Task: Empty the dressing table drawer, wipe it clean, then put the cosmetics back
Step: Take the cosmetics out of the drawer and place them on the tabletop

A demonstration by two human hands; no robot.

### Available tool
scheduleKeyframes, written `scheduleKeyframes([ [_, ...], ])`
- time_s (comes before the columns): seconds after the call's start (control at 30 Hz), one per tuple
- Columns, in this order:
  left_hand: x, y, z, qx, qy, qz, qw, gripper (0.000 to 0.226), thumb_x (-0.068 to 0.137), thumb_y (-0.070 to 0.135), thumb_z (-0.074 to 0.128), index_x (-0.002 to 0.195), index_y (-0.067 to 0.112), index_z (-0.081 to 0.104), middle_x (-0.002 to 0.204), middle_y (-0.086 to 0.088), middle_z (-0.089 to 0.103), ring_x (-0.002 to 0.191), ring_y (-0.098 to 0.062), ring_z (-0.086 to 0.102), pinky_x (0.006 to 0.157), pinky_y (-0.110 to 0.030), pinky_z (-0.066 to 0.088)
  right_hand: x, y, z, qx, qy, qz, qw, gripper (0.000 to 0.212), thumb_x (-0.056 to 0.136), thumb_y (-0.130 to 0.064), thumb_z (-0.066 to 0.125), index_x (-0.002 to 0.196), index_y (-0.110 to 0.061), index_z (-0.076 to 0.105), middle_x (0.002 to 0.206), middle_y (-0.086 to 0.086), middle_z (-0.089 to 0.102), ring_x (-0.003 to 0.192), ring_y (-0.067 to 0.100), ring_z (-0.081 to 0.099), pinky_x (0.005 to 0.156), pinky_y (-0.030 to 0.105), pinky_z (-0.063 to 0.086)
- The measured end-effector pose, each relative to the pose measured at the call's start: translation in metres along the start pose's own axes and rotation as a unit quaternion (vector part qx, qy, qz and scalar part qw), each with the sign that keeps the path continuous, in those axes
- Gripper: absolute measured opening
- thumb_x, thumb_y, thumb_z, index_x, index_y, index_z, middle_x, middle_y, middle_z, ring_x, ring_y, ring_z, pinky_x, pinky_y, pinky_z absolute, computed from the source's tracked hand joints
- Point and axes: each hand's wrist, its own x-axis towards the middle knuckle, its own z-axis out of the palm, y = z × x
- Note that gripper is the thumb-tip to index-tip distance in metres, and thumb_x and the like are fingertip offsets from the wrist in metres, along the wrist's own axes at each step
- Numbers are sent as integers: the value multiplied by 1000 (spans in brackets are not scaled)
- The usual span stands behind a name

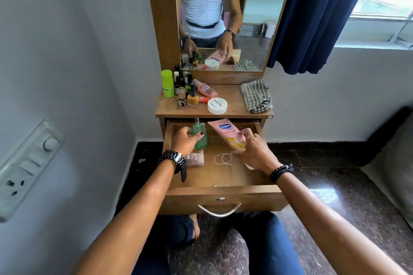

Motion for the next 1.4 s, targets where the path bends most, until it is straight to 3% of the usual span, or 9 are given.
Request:
scheduleKeyframes([
  [0.17,7,12,-42,-146,42,-35,988,18,86,10,63,98,3,52,99,-16,61,75,-26,66,54,-37,59,1,-20,6,24,-22,-23,999,61,80,-35,69,130,-22,35,125,8,49,99,19,49,79,28,42],
  [0.27,16,20,-59,-168,85,-20,982,22,85,8,63,101,1,49,106,-17,55,87,-32,62,49,-33,57,1,-26,10,33,-14,-57,998,62,79,-30,69,130,-20,36,124,7,50,98,16,43,80,24,36],
  [0.43,39,32,-75,-26,202,69,977,35,79,17,71,107,3,55,104,-12,61,96,-30,64,74,-41,57,6,-29,13,50,0,-85,995,64,77,-32,71,130,-23,35,122,5,49,96,13,44,80,22,39],
  [0.5,44,39,-77,49,228,106,966,33,79,17,70,106,3,56,105,-12,64,96,-27,62,81,-32,52,7,-30,14,56,10,-93,994,63,77,-32,71,129,-24,36,118,2,49,96,13,45,78,22,40],
  [0.7,61,42,-75,81,244,140,956,28,80,8,69,105,2,56,107,-13,66,96,-24,63,73,-20,44,13,-30,16,72,26,-115,990,59,77,-32,71,126,-25,38,116,-1,51,100,14,53,81,28,51],
  [1.03,74,26,-73,66,247,145,956,38,77,4,71,110,4,52,109,-15,64,99,-27,63,82,-30,50,17,-29,15,77,37,-137,987,59,77,-36,72,125,-29,37,118,-5,52,102,12,53,77,24,49],
  [1.23,31,24,-55,32,330,156,930,34,78,6,69,106,2,49,102,-8,48,84,-13,46,70,-13,36,13,-24,10,102,71,-109,986,66,74,-42,74,124,-28,35,116,-5,45,100,12,49,76,26,45],
  [1.3,11,19,-40,7,293,158,943,25,81,11,66,101,7,50,91,-3,50,75,-14,49,67,-23,40,11,-25,7,121,88,-98,984,70,74,-42,75,128,-27,34,115,-4,42,99,14,47,75,26,40],
  [1.4,-15,18,-17,-56,114,113,985,14,89,28,58,95,16,51,82,2,58,71,-14,59,63,-27,50,10,-30,1,150,100,-88,980,74,76,-38,74,134,-24,31,116,-2,37,99,14,46,75,24,38],
])
